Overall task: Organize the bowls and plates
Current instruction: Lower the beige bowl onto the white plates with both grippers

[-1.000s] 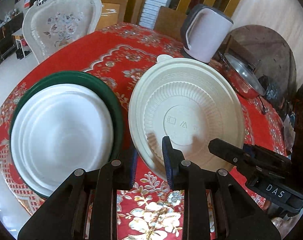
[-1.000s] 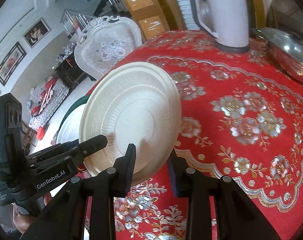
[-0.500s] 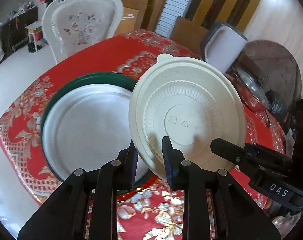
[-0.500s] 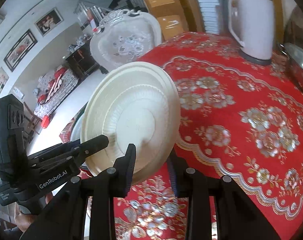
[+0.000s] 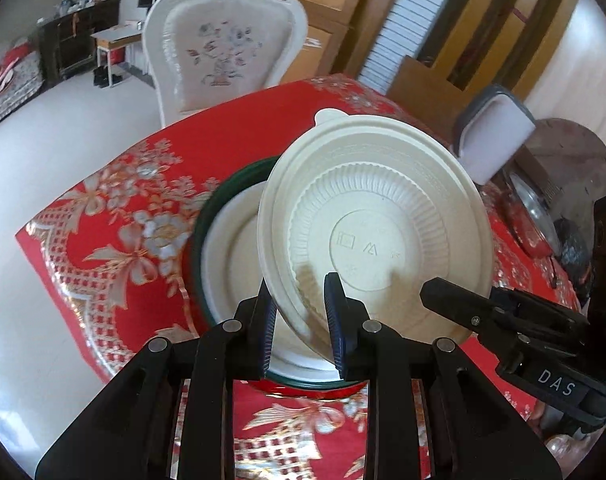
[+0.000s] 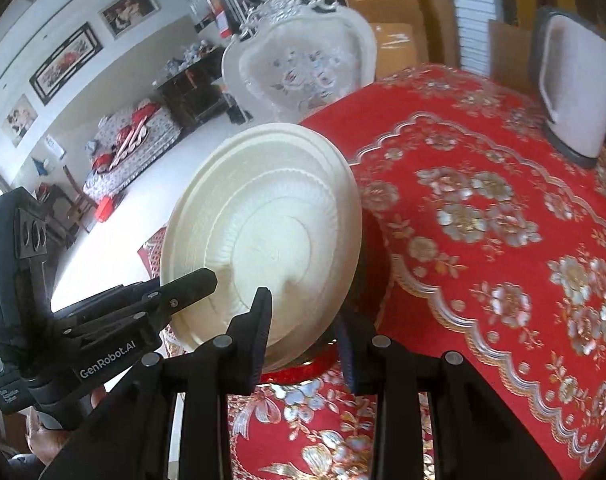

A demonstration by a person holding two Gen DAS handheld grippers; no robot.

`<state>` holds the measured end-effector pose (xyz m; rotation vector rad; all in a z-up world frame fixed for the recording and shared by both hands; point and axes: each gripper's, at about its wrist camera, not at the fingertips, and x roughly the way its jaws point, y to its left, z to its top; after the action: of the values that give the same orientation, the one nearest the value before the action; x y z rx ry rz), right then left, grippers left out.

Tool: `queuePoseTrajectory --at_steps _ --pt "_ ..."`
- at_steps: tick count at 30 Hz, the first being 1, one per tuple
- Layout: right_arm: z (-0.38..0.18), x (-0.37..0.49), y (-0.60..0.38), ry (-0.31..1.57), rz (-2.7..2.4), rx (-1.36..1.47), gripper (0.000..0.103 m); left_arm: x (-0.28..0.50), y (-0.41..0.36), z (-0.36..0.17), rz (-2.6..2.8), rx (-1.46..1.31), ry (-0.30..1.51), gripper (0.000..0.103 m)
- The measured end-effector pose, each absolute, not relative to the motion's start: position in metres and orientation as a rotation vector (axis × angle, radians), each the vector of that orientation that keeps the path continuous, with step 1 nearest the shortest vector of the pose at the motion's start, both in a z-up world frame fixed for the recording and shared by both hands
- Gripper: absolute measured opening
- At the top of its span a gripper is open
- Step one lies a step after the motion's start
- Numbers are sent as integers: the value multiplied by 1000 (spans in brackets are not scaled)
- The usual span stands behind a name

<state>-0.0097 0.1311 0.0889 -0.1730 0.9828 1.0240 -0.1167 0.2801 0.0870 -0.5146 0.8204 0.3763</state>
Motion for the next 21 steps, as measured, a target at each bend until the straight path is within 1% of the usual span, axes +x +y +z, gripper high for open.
queuePoseTrajectory --at_steps 9,10,11,13,21 --pt "76 -12 149 1021 1030 -194 32 -122 296 72 389 -547 840 23" --pt "77 -13 150 1021 1032 -190 34 -122 296 72 386 -546 841 23" --pt "77 -13 150 1028 1038 -183 39 -122 295 73 385 -544 842 23" --pt "77 -15 151 1035 1037 -177 44 -122 294 74 385 -533 844 23" --pt "84 -12 141 1011 999 -159 46 -121 291 76 408 -501 841 23"
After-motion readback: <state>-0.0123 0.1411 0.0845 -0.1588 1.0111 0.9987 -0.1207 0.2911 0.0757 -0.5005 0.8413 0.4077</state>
